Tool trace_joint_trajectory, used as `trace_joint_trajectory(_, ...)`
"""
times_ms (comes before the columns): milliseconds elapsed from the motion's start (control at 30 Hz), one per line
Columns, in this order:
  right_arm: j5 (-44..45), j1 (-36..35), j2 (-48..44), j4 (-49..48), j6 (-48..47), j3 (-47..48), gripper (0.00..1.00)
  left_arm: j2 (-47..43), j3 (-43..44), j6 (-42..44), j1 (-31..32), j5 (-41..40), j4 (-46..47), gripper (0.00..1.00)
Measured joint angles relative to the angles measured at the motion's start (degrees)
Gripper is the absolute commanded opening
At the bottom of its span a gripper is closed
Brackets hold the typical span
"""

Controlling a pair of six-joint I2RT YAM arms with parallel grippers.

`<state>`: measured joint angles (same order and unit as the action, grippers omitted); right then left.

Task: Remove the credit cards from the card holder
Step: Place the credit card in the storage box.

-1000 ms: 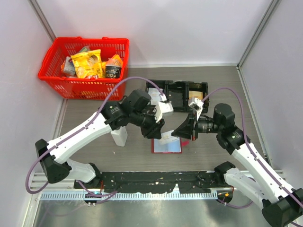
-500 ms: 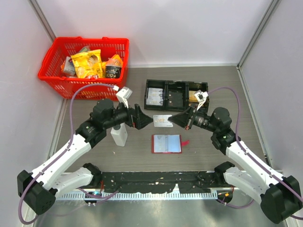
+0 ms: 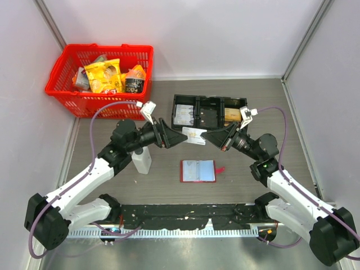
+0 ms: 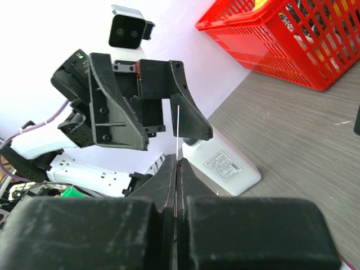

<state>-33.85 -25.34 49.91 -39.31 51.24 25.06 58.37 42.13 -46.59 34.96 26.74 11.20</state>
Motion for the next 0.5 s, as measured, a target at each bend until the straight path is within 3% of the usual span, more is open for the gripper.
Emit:
trace_joint_trajectory(167,0.31,0.0,0.04,-3.65,2.1,-0.83,0.01,2.05,-0.35,-3.19,0.0,2.23,4.02,0.58)
trace_joint_trajectory(300,0.31,0.0,0.9,-5.92,3.43,-1.57,0.01,2.64,-0.83,-5.14,0.0,3.52,6.47,0.41)
trace_joint_trajectory(400,0.31,0.0,1.55,-7.08,4.2,-2.16,0.01,2.93,-0.92,-6.01,0.0,4.76,8.09,0.16)
trace_joint_trajectory(500,0.31,0.0,1.99,-7.87,4.68,-2.69,0.01,3.5,-0.92,-6.29,0.0,5.92,9.11,0.01)
